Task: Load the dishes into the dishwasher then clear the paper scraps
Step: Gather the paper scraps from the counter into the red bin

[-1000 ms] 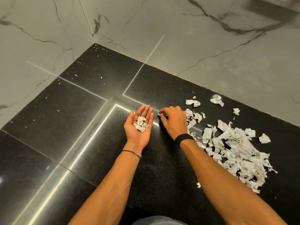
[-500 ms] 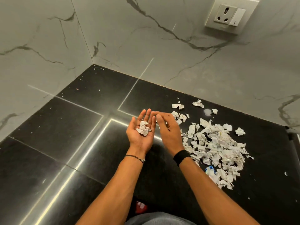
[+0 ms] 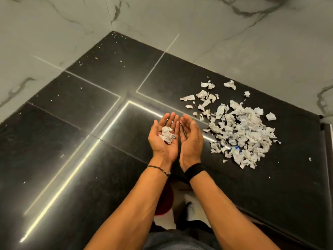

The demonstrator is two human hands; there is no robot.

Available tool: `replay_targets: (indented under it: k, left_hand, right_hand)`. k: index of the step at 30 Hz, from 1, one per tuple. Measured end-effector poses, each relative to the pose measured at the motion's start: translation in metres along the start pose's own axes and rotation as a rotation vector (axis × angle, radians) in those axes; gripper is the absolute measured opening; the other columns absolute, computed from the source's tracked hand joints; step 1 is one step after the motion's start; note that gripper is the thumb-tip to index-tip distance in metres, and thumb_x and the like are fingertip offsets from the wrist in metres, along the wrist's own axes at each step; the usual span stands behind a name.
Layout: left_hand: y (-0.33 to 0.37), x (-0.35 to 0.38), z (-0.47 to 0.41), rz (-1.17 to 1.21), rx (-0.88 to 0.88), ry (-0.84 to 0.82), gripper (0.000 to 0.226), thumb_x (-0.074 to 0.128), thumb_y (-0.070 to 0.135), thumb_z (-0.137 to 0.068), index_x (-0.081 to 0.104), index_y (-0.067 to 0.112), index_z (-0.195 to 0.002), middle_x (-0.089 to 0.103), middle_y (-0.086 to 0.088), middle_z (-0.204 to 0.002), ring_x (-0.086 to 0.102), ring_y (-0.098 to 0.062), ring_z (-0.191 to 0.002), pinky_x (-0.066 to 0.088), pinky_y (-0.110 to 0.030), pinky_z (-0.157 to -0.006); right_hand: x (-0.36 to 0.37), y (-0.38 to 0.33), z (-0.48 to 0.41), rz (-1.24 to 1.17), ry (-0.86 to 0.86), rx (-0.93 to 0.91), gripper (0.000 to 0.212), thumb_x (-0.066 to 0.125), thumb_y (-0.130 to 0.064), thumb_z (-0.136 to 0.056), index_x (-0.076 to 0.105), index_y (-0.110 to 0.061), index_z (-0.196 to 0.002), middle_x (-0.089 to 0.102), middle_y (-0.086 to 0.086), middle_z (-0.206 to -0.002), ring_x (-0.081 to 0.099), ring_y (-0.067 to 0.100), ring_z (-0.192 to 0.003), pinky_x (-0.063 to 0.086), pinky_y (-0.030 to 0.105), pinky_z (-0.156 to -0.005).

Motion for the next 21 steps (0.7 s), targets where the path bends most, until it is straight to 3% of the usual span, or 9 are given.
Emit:
replay_targets:
  k: [7, 14, 18, 21]
  left_hand:
    - [-0.023, -0.036, 0.063, 0.032, 0.141, 0.017, 0.043, 0.042, 0.035, -0.106, 0.066, 0.0, -0.114, 0.07, -0.018, -0.112, 0.065, -0.031, -0.112, 0.042, -0.04, -0.115]
    - [-0.08, -0.111, 0.134, -0.031, 0.284, 0.202, 0.044, 0.039, 0.031, -0.105, 0.067, -0.002, -0.11, 0.072, -0.018, -0.111, 0.066, -0.029, -0.111, 0.042, -0.04, -0.115]
    - [-0.115, -0.164, 0.165, -0.089, 0.228, 0.409, 0.04, 0.042, 0.024, -0.103, 0.064, -0.003, -0.122, 0.066, -0.02, -0.129, 0.055, -0.034, -0.132, 0.037, -0.041, -0.119]
    - [-0.133, -0.198, 0.167, -0.111, 0.192, 0.541, 0.036, 0.044, 0.018, -0.103, 0.064, 0.001, -0.128, 0.062, -0.019, -0.139, 0.055, -0.032, -0.134, 0.038, -0.041, -0.119]
  right_hand:
    - [-0.037, 0.014, 0.044, -0.05, -0.112, 0.106, 0.031, 0.046, -0.014, -0.106, 0.066, -0.003, -0.126, 0.07, 0.011, -0.127, 0.064, 0.018, -0.123, 0.048, 0.031, -0.108]
    - [-0.122, 0.051, 0.104, 0.148, -0.264, 0.2, 0.027, 0.046, -0.003, -0.105, 0.064, 0.003, -0.125, 0.072, 0.003, -0.112, 0.07, 0.002, -0.1, 0.053, 0.017, -0.083]
    - [-0.184, 0.095, 0.13, 0.358, -0.285, 0.31, 0.028, 0.056, -0.008, -0.102, 0.066, -0.009, -0.128, 0.07, 0.005, -0.126, 0.066, 0.018, -0.119, 0.052, 0.041, -0.105]
    - [-0.215, 0.124, 0.134, 0.494, -0.267, 0.374, 0.032, 0.06, -0.017, -0.098, 0.067, -0.019, -0.13, 0.067, 0.0, -0.132, 0.063, 0.015, -0.124, 0.048, 0.045, -0.11]
Point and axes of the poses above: each hand's wrist, its own z-axis away from the middle knuckle, its own x-axis out of the palm, y = z × x, the point moved 1 cm from there along -z, towards the middle knuckle
